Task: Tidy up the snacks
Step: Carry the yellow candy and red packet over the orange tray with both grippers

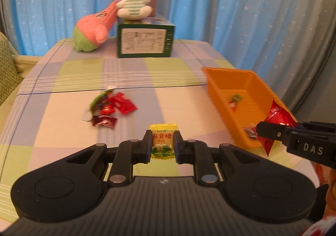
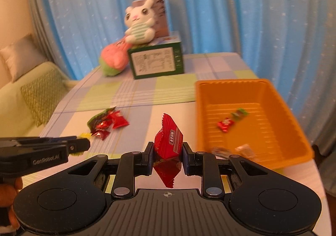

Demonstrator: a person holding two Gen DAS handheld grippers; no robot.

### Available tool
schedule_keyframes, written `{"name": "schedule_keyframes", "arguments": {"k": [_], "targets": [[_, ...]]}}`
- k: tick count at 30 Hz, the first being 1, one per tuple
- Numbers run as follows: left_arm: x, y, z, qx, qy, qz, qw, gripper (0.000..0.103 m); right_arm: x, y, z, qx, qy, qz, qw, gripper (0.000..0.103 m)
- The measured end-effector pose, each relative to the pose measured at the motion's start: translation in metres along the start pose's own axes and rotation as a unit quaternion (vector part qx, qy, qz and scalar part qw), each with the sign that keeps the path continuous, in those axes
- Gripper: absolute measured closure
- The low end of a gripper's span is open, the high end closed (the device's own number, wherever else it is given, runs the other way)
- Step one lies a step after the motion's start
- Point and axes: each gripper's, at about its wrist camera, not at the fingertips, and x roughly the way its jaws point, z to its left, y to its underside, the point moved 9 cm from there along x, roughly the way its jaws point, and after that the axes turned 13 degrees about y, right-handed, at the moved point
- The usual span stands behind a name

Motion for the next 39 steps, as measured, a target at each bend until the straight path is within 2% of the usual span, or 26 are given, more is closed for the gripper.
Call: {"name": "schedule_keyframes", "arguments": {"k": [16, 28, 39], "targets": [[0.009, -0.013, -0.086, 0.038, 0.057, 0.005, 0.9976, 0.085, -0.037, 0.002, -0.078, 0.046, 0.054, -0.003, 0.997, 0.076], [0.029, -0.021, -0.119, 0.062, 0.082, 0.014, 0.9946, 0.085, -0.036, -0.001, -0.111, 0.064, 0.071, -0.005, 0.995, 0.076], [0.061, -0.027, -0.137, 0.067, 0.1, 0.028, 0.9924, 0.085, -0.017, -0.009, -0.135, 0.066, 0.083, -0.001, 0.994, 0.076]]}}
